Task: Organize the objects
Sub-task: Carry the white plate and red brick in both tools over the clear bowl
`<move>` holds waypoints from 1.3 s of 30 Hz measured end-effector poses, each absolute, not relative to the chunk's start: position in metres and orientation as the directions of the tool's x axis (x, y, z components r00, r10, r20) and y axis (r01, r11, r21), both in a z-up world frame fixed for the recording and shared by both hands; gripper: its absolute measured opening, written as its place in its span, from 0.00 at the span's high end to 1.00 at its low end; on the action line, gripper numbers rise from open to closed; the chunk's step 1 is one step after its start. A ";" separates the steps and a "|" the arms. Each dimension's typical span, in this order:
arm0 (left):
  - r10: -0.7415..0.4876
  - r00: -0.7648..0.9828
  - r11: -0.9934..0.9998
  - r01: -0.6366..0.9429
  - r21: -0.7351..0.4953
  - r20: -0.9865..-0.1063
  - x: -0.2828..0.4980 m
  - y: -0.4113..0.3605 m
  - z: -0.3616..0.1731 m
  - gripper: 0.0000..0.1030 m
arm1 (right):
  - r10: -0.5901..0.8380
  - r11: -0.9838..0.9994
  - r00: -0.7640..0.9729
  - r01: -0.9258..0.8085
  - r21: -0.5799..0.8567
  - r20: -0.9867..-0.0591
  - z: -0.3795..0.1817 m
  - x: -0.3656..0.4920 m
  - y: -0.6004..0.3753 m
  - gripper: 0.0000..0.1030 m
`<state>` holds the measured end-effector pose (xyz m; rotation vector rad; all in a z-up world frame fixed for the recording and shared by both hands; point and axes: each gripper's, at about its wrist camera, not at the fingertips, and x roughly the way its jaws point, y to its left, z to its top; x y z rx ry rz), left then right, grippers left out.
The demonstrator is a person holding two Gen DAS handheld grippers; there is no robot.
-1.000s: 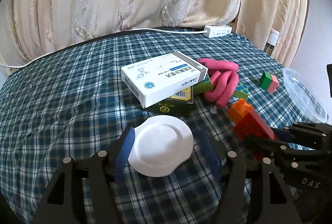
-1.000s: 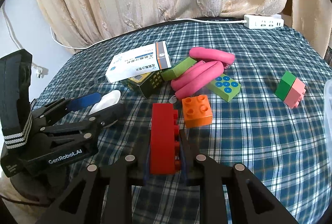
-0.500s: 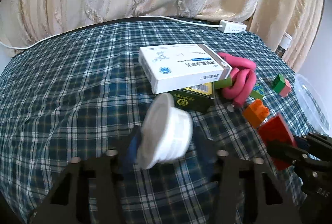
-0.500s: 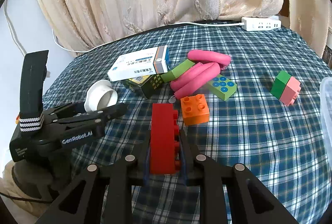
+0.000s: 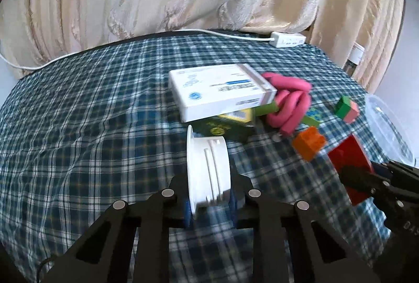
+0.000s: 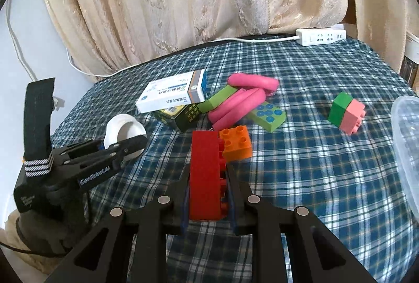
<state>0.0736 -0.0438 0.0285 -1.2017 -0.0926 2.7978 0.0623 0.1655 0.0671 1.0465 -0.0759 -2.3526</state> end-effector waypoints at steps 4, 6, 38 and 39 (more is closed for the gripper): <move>0.130 -0.694 -0.991 -0.101 -0.083 -0.708 0.074 -0.028 0.038 0.79 | -0.503 -0.855 -0.570 0.439 0.276 -0.650 0.072 0.061 0.183 0.77; 0.140 -0.695 -0.990 -0.119 -0.079 -0.705 0.074 -0.020 0.041 0.79 | -0.497 -0.862 -0.585 0.420 0.284 -0.641 0.074 0.061 0.193 0.77; 0.435 -0.572 -0.842 -0.532 -0.089 -0.695 0.044 0.192 0.079 0.79 | -0.164 -0.945 -0.783 -0.049 0.323 -0.600 0.085 0.054 0.418 0.77; 0.445 -0.564 -0.834 -0.543 -0.093 -0.695 0.042 0.200 0.079 0.79 | -0.159 -0.944 -0.784 -0.057 0.325 -0.600 0.085 0.053 0.422 0.77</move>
